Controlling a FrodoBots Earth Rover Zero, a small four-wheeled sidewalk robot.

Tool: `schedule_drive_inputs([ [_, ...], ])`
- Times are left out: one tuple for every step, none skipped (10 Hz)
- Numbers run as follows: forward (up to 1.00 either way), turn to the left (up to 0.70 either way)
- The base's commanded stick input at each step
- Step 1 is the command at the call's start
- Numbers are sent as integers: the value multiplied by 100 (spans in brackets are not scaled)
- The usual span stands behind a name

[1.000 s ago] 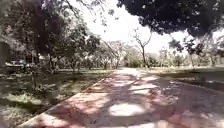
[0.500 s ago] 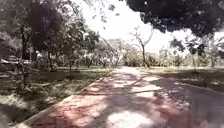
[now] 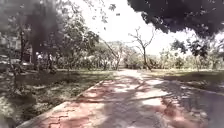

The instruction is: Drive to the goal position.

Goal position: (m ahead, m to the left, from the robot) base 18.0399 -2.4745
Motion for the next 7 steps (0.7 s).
schedule_drive_inputs([
  [70, -35],
  [70, -35],
  [70, -35],
  [70, -28],
  [70, -20],
  [70, -1],
  [70, 0],
])
